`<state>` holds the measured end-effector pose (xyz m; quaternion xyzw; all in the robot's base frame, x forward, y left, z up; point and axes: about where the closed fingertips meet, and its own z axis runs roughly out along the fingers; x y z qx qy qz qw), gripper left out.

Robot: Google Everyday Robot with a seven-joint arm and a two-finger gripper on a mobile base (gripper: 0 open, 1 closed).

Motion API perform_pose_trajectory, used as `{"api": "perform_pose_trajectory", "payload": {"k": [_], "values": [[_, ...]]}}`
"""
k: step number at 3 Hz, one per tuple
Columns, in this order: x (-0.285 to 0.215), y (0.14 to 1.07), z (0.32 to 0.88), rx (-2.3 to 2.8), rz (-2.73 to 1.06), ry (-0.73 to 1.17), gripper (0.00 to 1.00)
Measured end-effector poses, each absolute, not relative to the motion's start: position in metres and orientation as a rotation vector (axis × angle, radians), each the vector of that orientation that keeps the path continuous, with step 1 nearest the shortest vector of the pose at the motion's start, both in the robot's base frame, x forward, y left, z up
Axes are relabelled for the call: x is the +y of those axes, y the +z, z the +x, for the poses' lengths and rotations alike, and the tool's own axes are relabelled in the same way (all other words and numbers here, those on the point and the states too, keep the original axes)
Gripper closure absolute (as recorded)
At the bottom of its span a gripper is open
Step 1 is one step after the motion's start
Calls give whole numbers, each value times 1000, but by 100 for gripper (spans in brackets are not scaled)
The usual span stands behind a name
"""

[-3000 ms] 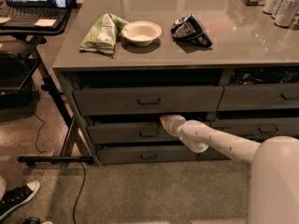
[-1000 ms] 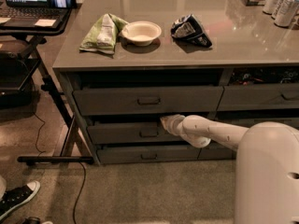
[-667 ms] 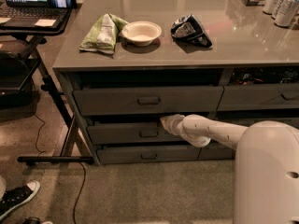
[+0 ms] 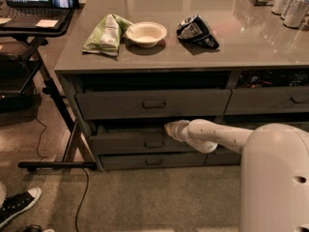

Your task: Open middle drawer

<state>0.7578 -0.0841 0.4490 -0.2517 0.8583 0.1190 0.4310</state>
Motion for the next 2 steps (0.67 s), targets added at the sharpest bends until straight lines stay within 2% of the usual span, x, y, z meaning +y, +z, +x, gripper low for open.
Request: {"api": "perform_pose_trajectory", "payload": {"k": [2], "values": [[-88, 432, 739, 2193, -646, 328, 100]]}}
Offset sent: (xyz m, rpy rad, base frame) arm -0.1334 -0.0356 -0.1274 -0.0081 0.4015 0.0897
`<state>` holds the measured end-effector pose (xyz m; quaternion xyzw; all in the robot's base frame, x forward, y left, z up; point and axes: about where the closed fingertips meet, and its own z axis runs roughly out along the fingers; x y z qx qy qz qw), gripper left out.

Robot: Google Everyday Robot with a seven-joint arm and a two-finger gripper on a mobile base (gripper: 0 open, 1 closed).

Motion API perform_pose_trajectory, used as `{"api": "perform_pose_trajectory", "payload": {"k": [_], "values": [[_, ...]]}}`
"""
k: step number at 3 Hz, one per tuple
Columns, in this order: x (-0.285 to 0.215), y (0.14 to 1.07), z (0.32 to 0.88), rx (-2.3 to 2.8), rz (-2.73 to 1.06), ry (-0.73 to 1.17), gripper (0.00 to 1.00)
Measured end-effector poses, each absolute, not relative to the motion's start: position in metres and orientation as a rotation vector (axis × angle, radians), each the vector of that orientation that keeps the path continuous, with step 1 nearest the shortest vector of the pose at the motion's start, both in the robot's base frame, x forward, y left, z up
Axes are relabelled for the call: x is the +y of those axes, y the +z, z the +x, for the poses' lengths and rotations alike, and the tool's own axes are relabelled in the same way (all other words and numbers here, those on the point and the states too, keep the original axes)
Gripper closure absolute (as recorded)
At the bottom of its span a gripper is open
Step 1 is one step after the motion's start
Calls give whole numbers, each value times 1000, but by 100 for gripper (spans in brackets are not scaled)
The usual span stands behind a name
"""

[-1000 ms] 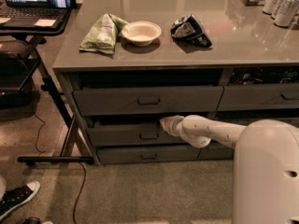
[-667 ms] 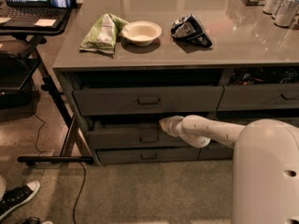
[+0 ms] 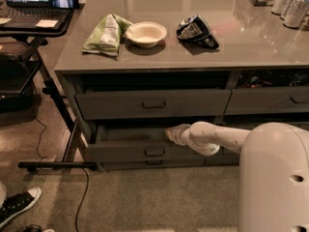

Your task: Open middle drawer

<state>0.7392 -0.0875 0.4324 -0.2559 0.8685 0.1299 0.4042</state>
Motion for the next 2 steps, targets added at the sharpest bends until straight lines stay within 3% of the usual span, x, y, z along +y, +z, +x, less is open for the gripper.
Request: {"api": "perform_pose_trajectory", "payload": {"k": [2], "values": [[-94, 413, 715, 2265, -680, 369, 100]]}}
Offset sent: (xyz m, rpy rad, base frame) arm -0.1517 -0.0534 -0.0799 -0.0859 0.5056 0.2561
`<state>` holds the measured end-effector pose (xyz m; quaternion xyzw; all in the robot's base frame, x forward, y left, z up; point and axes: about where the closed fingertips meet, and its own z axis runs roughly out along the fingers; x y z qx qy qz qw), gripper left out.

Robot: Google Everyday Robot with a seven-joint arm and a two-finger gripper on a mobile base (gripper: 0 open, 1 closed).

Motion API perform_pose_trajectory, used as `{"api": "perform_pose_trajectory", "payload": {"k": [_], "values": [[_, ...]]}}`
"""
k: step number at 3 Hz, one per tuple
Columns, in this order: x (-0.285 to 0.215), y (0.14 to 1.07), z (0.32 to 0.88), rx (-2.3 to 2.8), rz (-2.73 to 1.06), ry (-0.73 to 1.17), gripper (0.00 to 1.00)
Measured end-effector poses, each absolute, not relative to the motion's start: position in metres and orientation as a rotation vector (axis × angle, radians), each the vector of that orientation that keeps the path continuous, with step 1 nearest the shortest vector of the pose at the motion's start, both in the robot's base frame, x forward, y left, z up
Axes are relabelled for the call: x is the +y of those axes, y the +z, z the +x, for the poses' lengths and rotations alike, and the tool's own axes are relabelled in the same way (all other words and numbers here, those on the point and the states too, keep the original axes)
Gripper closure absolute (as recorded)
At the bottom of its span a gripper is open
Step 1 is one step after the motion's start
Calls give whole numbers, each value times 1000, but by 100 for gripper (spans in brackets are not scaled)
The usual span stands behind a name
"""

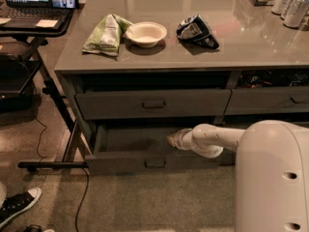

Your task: Open middle drawer

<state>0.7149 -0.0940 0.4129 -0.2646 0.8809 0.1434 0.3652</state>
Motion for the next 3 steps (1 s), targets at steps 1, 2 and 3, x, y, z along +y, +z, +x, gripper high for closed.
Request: {"api": "perform_pose_trajectory", "payload": {"k": [1, 2, 3], "values": [[-101, 404, 694, 2335, -750, 408, 100], [-116, 401, 663, 2451, -925, 428, 100], [-152, 415, 642, 2516, -1137, 397, 100]]}}
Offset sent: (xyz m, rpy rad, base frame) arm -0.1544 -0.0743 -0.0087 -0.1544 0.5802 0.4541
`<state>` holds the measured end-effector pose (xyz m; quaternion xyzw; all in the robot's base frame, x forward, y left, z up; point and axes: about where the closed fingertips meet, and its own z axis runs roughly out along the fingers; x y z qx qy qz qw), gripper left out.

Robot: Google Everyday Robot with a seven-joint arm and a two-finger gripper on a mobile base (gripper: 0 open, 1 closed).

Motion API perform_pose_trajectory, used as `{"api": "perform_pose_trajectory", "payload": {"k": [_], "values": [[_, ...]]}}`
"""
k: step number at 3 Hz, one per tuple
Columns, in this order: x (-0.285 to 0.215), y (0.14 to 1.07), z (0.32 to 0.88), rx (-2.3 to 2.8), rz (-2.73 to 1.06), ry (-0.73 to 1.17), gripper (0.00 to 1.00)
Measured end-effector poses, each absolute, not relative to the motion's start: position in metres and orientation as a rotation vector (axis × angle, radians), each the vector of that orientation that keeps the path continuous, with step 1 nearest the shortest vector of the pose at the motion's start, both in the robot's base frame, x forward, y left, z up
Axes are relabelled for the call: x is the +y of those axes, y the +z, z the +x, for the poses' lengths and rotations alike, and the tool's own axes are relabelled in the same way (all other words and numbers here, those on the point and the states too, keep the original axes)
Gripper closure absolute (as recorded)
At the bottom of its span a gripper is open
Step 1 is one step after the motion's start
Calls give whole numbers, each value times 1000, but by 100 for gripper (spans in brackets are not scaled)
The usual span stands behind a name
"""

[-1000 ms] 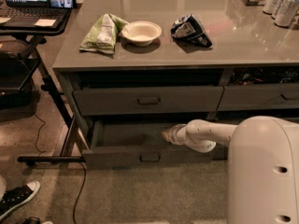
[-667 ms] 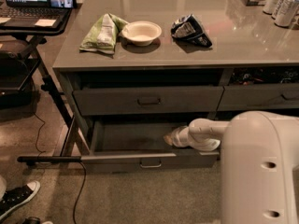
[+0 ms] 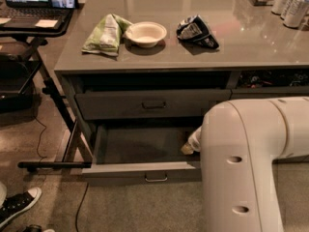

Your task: Open middle drawer

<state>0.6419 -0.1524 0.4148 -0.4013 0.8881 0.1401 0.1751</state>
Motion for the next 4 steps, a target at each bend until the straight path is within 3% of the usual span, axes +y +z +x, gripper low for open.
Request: {"api": "perform_pose_trajectory", "payload": {"k": [2, 4], "values": [[-163, 408, 578, 2539, -1491, 575, 100], [-154, 402, 560, 2501, -1542, 614, 58]]}}
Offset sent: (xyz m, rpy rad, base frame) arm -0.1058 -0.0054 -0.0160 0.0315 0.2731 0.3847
